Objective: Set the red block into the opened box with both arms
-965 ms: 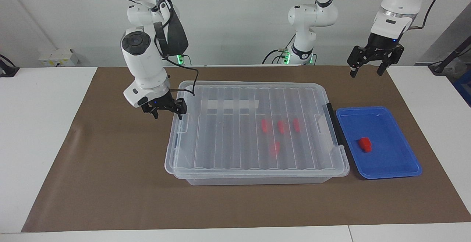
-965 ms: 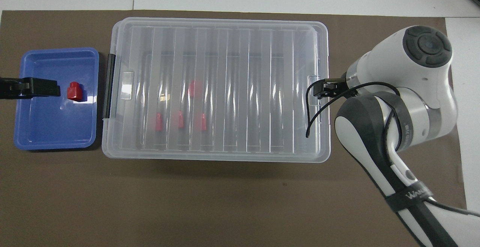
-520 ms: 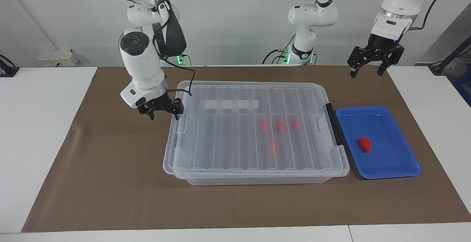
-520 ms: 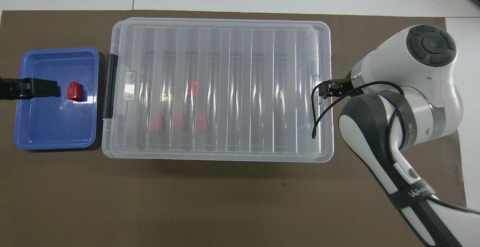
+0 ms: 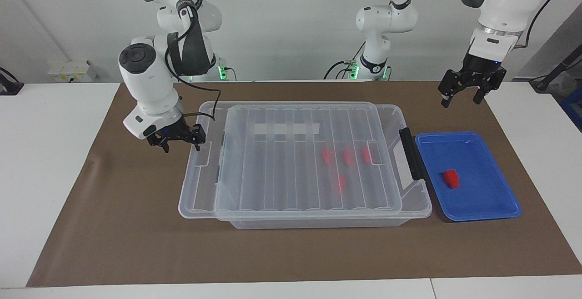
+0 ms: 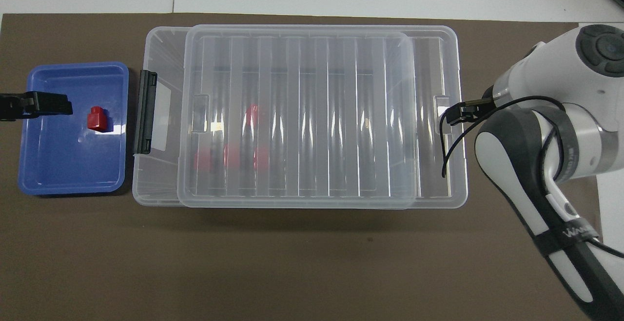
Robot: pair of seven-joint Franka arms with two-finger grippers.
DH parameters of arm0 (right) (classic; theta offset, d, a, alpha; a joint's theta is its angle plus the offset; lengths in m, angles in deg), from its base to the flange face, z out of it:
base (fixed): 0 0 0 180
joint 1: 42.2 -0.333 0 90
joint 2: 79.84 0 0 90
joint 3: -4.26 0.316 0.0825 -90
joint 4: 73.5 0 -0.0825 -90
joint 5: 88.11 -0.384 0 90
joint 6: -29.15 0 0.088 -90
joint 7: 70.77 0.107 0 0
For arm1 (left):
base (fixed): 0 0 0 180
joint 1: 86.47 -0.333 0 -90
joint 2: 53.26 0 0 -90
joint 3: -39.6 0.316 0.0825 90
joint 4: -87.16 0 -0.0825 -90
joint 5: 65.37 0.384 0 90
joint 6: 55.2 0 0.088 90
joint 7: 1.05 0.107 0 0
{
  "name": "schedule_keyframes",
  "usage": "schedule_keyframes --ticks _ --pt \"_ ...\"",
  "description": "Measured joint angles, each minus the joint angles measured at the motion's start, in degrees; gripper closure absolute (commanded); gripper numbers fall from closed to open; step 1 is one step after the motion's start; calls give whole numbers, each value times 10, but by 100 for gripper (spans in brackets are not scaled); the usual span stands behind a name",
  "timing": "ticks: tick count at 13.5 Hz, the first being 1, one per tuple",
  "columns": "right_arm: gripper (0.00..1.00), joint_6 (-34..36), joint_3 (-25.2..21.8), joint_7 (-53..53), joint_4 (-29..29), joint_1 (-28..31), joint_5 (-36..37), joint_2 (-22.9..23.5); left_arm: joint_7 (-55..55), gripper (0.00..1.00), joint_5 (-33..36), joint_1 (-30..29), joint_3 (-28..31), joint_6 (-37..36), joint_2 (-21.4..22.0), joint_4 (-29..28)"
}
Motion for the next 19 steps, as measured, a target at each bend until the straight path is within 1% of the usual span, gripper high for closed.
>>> schedule_keyframes --ticks 2,4,8,11,13,16,19 --pt "5 4 -20 -36 0 2 0 0 0 0 0 0 7 56 -16 -30" --pt "5 6 -37 -70 0 3 0 0 0 0 0 -1 12 96 -29 -55" --pt "5 6 -75 -147 -1 4 0 0 9 0 0 -10 22 125 -56 -62" --pt "5 6 -92 -186 -1 4 0 -1 99 0 0 -39 24 150 -84 -70" --pt "5 6 -101 -206 -2 4 0 -1 128 0 0 -55 25 217 -104 -112" --pt "5 6 -113 -227 -2 4 0 -1 132 0 0 -65 25 298 -111 -185" --pt "5 6 -116 -229 -3 4 0 -1 133 0 0 -65 22 358 -127 -219"
